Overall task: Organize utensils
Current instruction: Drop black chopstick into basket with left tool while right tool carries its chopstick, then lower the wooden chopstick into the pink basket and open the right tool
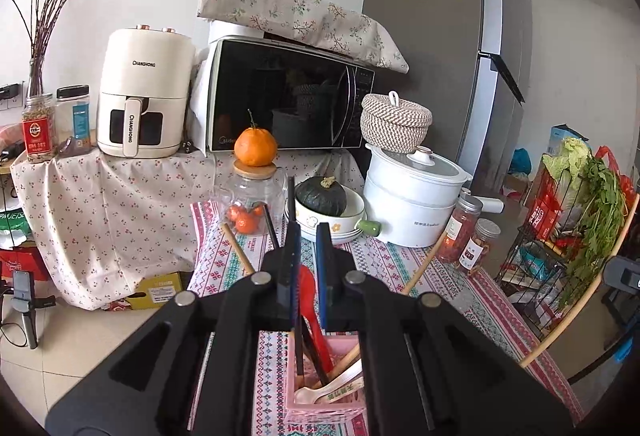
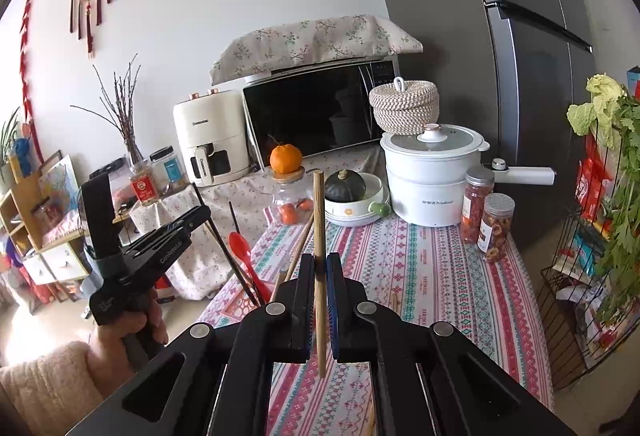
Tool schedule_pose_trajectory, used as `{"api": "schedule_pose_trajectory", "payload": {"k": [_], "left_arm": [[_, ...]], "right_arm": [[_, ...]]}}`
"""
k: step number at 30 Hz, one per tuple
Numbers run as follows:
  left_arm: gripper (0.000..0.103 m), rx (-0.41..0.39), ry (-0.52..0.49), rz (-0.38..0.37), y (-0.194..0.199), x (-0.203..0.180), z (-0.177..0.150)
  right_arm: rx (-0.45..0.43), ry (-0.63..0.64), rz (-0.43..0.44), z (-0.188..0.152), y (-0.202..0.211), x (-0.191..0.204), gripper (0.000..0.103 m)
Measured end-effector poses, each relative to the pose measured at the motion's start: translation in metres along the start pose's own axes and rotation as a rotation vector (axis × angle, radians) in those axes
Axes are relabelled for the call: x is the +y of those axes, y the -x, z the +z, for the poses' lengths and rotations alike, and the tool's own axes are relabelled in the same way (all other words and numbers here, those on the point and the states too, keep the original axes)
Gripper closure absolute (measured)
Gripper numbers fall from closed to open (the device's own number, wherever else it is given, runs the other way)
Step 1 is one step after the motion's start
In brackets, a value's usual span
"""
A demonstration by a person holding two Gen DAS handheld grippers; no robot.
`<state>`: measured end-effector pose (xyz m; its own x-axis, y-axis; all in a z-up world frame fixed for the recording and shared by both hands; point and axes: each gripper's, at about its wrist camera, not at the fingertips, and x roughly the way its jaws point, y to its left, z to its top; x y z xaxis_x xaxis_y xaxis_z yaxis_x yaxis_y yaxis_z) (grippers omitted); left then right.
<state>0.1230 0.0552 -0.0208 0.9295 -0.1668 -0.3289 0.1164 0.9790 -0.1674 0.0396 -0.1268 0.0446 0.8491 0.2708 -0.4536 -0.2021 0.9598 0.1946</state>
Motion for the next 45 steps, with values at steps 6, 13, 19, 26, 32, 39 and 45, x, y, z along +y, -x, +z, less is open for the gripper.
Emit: {"api": "schedule_pose_trajectory", "payload": {"k": [6,13,19,26,32,39,45], "left_arm": [[0.051,0.049,-0.009,-0.027,0.019,0.000,0.002],[0.021,0.217,0.008,-0.020,0.035,0.020,-0.010],[0.020,0.303,0.014,-0.011,0.042,0.041,-0.027],[0.020,0.366,0.034,-0.001,0.043,0.059,-0.036],[0.020,0.367,0.075,-0.012,0.043,0.065,-0.034],[0.020,0.375,0.078,-0.022,0.040,0.063,-0.034],[0.020,0.384,0.087,-0.019,0.038,0.064,-0.035]], "right_arm": [[-0.020,-0.002,0.033,0.008,0.001,0.010,0.097],[-0.062,0.004,0.095,0.024,0.000,0.034,0.097],[-0.105,-0.015,0.135,0.036,-0.016,0.054,0.097],[-0.062,-0.028,0.134,0.028,-0.067,0.070,0.097],[-0.007,-0.081,0.143,0.016,-0.109,0.065,0.097],[-0.002,-0.101,0.102,0.016,-0.119,0.050,0.096],[-0.004,-0.108,0.067,0.016,-0.120,0.038,0.097]]}}
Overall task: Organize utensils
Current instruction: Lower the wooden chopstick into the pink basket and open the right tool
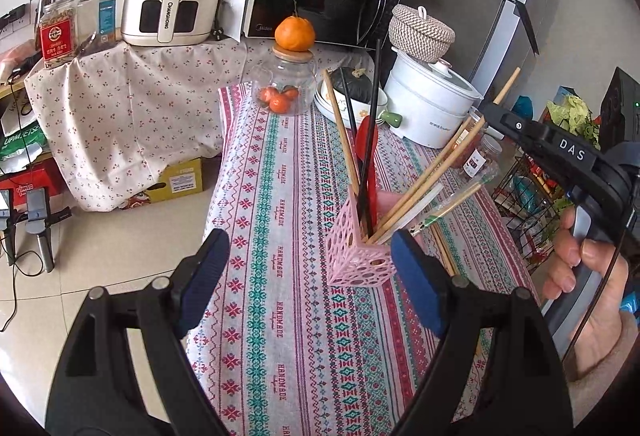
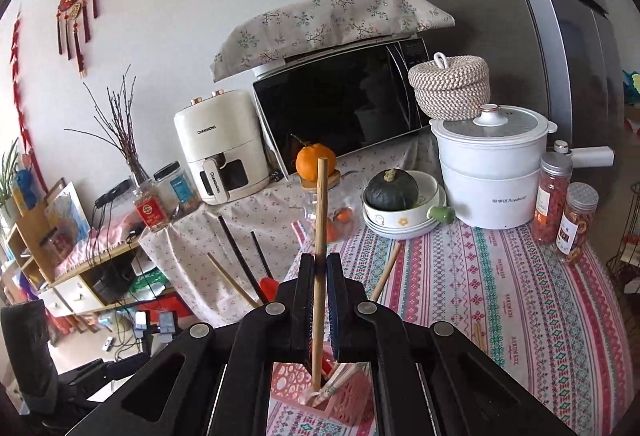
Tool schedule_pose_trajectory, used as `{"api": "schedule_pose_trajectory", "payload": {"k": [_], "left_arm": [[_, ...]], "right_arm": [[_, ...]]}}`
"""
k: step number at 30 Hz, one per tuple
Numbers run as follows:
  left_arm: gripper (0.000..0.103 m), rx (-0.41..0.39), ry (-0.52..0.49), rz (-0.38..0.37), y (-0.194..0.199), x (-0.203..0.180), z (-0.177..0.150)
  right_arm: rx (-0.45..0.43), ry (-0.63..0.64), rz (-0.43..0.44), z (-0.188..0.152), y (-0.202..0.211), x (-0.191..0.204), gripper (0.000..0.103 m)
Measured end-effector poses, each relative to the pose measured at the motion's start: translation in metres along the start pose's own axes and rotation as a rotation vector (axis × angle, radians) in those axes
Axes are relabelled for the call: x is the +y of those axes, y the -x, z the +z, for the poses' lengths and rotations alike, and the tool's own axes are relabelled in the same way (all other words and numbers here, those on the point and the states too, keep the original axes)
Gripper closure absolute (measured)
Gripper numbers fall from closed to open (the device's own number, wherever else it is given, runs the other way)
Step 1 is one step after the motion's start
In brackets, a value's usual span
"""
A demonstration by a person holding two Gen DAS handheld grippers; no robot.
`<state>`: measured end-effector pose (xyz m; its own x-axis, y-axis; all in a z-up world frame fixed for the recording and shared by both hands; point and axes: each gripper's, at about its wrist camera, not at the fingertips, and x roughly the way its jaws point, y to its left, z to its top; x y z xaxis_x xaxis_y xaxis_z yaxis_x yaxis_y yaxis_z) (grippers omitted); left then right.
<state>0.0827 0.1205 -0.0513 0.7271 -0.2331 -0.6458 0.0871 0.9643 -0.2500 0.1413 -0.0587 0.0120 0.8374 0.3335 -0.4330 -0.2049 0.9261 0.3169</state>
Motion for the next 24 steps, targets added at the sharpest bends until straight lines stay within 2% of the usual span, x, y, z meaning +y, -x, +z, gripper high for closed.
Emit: {"api": "schedule_pose_trajectory", "payload": {"k": [6,15,16,20,24], "left_arm": [[0.020,0.010,0.007,0.001,-0.002,0.001,-0.001],[0.020,0.028,0.007,-0.003,-0.005,0.000,-0.002],[0.020,0.031,0.008,-0.003,-0.005,0.000,-0.002],[0.020,0.050,0.008,-0.007,-0.007,-0.004,-0.003],[0.015,0.071,-0.001,-0.008,-0.009,-0.011,-0.005]], "right_arm": [[0.032,-0.059,0.012,-0.005,-0.010,-0.011,0.097],[0.122,-0.057,0.025,-0.017,-0.030,-0.010,0.094],[0.123,-0.066,0.026,-0.017,-0.029,-0.011,0.090],[0.096,-0.093,0.031,-0.010,-0.014,-0.018,0.050],[0.079,-0.103,0.012,-0.002,0.008,-0.026,0.033]]}}
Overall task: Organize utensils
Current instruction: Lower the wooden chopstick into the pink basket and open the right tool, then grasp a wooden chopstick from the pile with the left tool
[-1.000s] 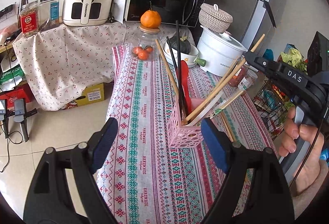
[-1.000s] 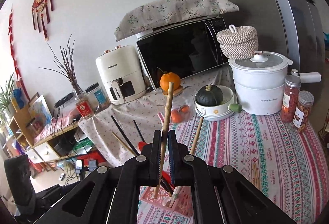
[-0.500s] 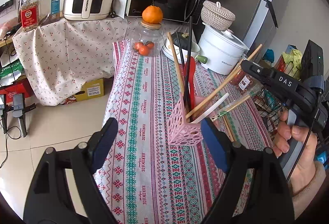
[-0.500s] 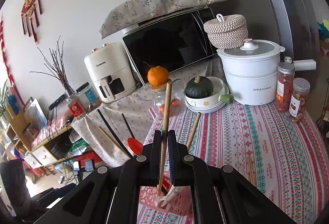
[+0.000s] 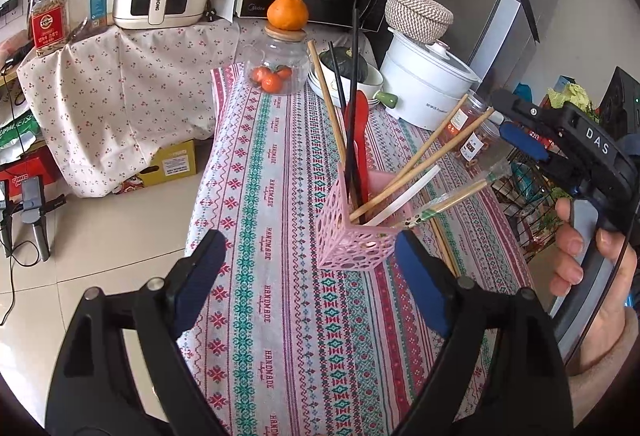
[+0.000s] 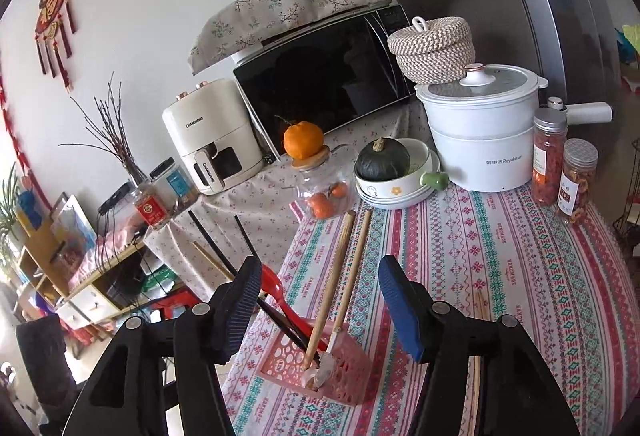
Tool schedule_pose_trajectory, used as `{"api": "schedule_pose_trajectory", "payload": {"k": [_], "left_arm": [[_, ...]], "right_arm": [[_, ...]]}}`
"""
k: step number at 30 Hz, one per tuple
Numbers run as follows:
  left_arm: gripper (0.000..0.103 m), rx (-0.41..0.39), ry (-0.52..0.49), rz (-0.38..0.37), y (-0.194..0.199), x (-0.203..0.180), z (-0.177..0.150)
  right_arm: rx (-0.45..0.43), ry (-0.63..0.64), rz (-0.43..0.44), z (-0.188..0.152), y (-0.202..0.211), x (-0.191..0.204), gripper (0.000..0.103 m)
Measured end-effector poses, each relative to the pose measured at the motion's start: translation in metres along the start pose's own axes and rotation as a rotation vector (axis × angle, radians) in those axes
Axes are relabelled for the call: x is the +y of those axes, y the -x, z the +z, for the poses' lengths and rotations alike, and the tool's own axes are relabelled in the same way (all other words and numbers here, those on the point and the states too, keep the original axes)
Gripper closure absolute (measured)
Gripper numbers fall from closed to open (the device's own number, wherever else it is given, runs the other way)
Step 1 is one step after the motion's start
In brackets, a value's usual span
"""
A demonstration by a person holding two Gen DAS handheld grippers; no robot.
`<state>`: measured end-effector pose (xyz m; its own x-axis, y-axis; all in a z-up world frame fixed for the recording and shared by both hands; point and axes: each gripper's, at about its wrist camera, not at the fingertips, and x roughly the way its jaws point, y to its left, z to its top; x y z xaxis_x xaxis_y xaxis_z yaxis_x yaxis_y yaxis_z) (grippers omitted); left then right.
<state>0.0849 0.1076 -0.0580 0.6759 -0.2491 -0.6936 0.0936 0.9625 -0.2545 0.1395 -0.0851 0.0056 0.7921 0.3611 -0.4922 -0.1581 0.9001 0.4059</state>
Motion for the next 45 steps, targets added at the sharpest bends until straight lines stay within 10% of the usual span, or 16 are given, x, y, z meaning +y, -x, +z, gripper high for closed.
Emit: {"api": "schedule_pose_trajectory", "payload": {"k": [9,31,45], "left_arm": [[0.013,0.048,-0.034,-0.001,-0.006,-0.023,-0.009],[0.011,0.293,-0.179,0.021,-0.098,-0.151,-0.079],[0.069,0.152,-0.012,0.061,-0.170,-0.182,-0.062]], "right_arm": [[0.033,-0.081,-0.070,0.000,0.045,-0.043,0.014],[0.415,-0.162,-0.308,-0.049,0.049,-0.159,0.013],[0.538,-0.171,-0.379,-0.060,0.023,-0.216,0.013]]}}
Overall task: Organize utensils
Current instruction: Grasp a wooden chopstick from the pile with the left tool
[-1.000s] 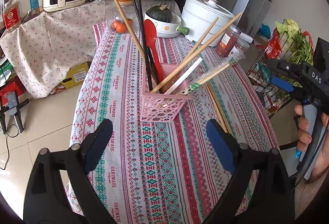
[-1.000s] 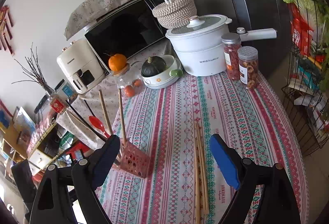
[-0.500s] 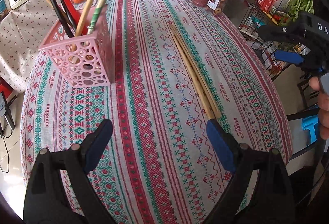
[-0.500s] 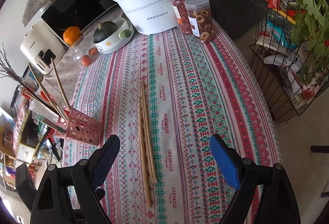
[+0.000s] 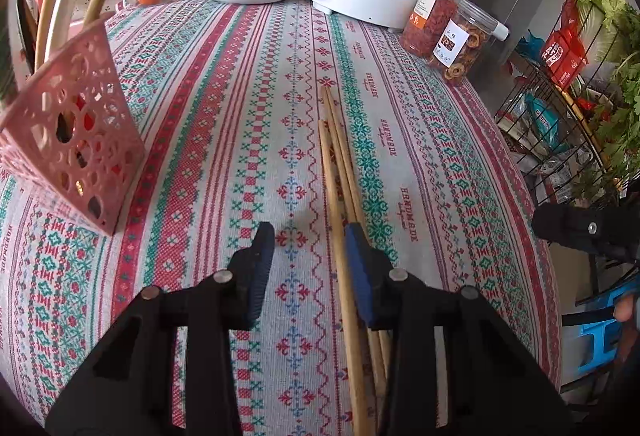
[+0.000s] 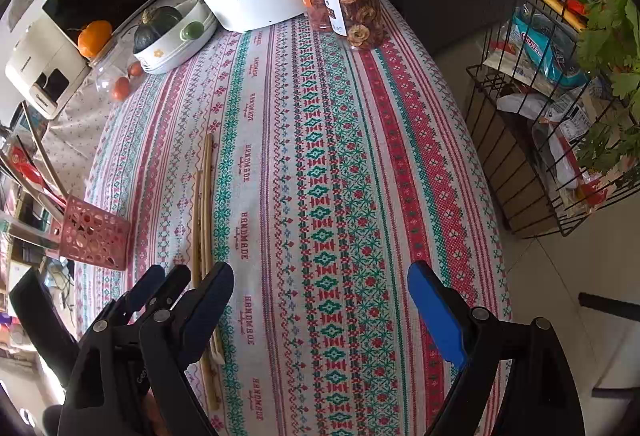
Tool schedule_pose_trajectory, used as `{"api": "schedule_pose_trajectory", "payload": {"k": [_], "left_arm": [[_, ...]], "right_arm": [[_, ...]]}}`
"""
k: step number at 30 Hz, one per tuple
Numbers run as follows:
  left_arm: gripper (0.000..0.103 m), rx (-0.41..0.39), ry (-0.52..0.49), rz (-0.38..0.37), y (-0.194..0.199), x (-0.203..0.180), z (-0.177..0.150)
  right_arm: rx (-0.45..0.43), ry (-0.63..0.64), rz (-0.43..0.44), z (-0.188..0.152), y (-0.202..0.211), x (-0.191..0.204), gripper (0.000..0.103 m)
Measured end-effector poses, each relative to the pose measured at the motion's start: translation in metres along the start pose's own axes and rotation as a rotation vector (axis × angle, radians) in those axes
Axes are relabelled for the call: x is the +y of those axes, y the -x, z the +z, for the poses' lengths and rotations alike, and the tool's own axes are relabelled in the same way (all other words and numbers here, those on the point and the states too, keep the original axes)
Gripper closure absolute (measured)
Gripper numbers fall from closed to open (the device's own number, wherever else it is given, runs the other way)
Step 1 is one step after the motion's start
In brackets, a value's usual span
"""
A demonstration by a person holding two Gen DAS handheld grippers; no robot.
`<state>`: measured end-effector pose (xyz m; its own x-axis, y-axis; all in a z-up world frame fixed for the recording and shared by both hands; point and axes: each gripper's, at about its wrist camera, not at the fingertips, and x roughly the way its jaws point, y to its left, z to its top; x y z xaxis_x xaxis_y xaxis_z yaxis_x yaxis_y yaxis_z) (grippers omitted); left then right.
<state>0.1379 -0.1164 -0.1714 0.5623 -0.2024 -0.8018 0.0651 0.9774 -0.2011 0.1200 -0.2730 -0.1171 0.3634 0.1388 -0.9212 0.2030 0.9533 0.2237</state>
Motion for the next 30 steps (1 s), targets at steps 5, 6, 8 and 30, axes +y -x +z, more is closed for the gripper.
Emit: {"api": "schedule_pose_trajectory", "payload": {"k": [5,6,8,30], "left_arm": [[0.078,-0.012,-0.014,0.030,-0.015,-0.008,0.009],[0.078,-0.013,-0.020,0.036,-0.018,-0.009,0.012],[0.078,-0.012,-0.030,0.042,-0.021,-0.010,0.016],[0.096,0.082,-0.193,-0.098,0.049,0.013,-0.020]], "right_arm": [[0.001,0.011,0.000,0.002,0.000,-0.004,0.013],[0.003,0.014,0.000,0.002,-0.001,-0.003,0.013],[0.007,0.018,0.002,0.002,-0.002,-0.002,0.013],[0.008,0.060,-0.042,0.008,-0.015,0.028,0.013]]}}
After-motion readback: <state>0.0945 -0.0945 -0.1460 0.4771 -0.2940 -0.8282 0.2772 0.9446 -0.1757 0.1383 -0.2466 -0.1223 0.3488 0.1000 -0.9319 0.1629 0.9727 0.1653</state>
